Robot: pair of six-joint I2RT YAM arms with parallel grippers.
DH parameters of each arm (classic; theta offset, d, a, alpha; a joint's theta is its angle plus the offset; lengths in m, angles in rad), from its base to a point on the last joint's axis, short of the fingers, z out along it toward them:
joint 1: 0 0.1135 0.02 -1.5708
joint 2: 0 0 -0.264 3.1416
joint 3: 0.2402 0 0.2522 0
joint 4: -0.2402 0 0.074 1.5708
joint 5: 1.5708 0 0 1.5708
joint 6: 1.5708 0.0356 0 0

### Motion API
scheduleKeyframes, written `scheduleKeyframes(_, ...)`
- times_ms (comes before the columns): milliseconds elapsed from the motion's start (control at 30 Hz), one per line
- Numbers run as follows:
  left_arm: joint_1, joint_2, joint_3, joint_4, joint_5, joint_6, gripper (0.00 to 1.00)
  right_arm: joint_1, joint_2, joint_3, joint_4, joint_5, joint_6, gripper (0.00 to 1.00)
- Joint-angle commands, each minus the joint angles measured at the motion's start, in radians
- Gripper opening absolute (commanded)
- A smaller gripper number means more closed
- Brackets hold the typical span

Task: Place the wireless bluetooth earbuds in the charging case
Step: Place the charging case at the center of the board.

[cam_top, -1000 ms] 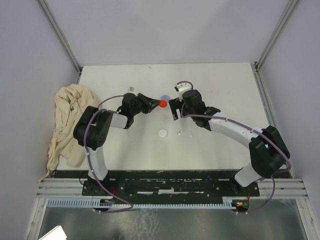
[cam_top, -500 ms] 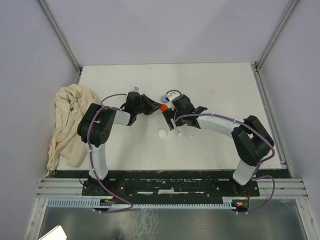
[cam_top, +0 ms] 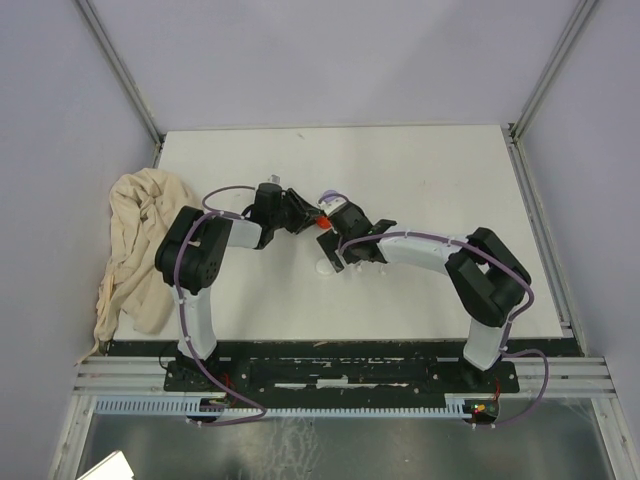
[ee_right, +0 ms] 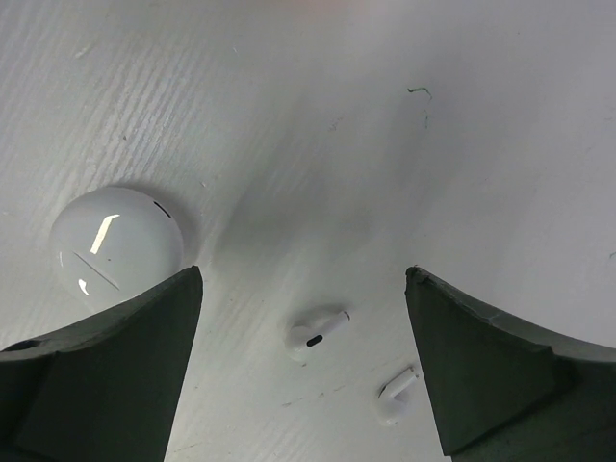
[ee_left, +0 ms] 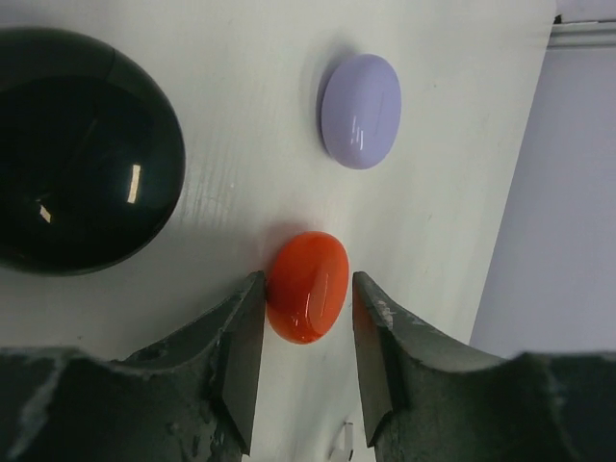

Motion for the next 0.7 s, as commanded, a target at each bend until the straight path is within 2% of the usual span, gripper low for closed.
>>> scheduleKeyframes(0, -0.003, -0.052, 0.023, -0.031, -0.024, 0.081, 0.50, 0.020, 0.014, 0.045, -0.015, 0.060, -0.003, 0.94)
scheduleKeyframes(133, -0.002, -0.114, 0.014, -0.096, -0.070, 0.122, 0.56, 0.039, 0.025, 0.049, -0.024, 0.067, -0.002, 0.94)
scheduleKeyframes(333, 0.010, -0.243, -0.032, -0.158, -0.115, 0.167, 0.58, 0.072, 0.040, 0.062, -0.037, 0.074, 0.002, 0.94)
scheduleKeyframes(667, 0.080, -0.507, -0.245, -0.131, -0.123, 0.146, 0.59, 0.123, 0.084, 0.107, -0.040, 0.082, 0.008, 0.94)
